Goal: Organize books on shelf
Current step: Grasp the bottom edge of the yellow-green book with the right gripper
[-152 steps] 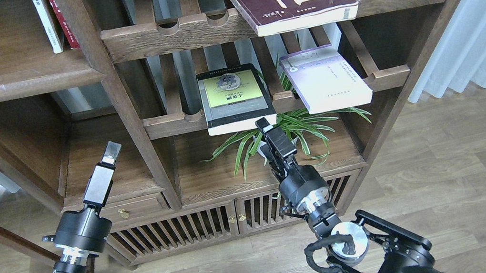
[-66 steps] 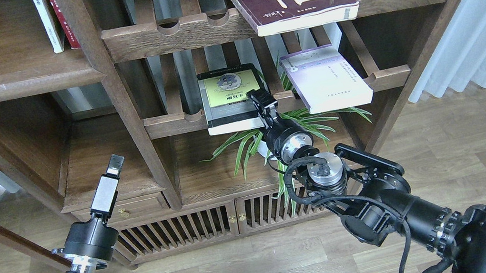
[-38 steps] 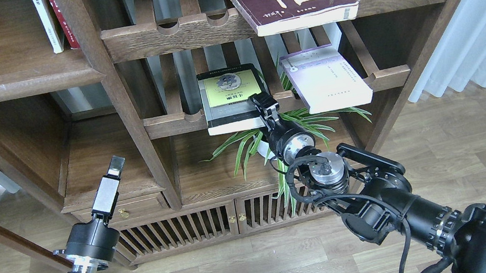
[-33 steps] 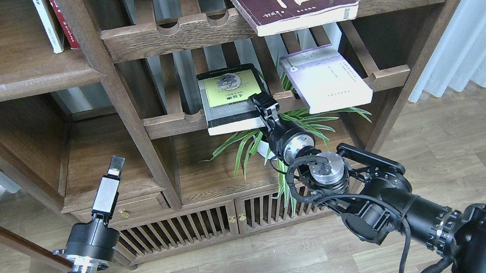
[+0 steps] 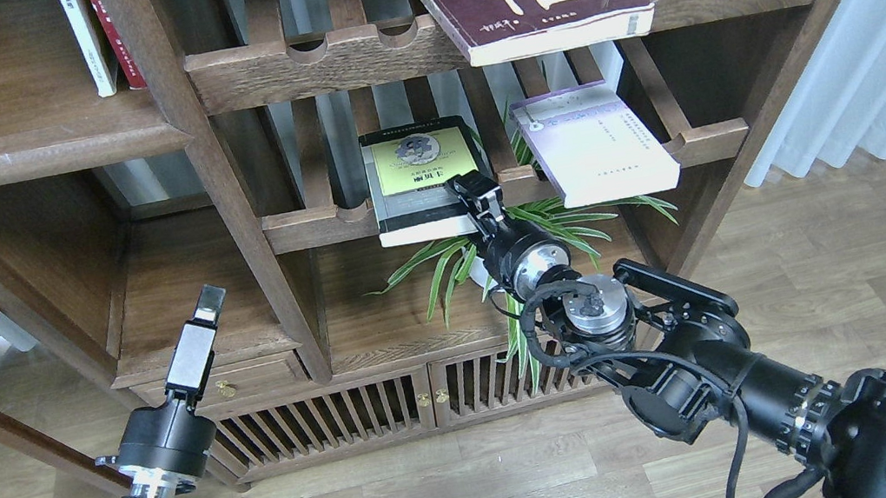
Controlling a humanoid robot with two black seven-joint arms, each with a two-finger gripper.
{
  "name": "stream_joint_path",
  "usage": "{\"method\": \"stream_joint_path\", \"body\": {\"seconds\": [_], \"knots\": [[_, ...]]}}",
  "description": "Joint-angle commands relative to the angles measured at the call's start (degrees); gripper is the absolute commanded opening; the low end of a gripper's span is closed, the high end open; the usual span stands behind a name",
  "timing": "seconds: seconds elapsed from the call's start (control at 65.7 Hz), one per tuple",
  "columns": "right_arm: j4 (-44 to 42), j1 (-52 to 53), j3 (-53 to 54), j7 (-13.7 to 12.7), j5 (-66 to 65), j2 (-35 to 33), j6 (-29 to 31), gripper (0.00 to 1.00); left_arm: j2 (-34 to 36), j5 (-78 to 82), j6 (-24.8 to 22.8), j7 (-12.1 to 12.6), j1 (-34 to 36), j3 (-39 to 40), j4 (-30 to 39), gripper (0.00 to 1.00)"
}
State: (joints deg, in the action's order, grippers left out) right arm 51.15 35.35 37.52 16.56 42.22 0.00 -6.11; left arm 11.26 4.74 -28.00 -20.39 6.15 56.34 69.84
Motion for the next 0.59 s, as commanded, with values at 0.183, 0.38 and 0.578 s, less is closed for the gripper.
{"method": "stream_joint_path", "body": {"seconds": [0.183,0.38,0.578], "knots": [[-0.44,0.07,0.36,0.05,0.76,0.0,2.94,0.31,0.08,-0.09,0.0,-0.17,0.0,0.08,-0.06,1.0],[-1.49,-0.02,0.45,0.23,2.43,0.0,5.23,0.1,0.08,-0.09,0.0,-0.35,-0.09,0.17,-0.41,1.0],[-1.5,-0.02,0.45,0.14,2.78,0.0,7.16,0.05,0.08,-0.53,0.0,0.09,0.0,0.08,-1.11,1.0]]}}
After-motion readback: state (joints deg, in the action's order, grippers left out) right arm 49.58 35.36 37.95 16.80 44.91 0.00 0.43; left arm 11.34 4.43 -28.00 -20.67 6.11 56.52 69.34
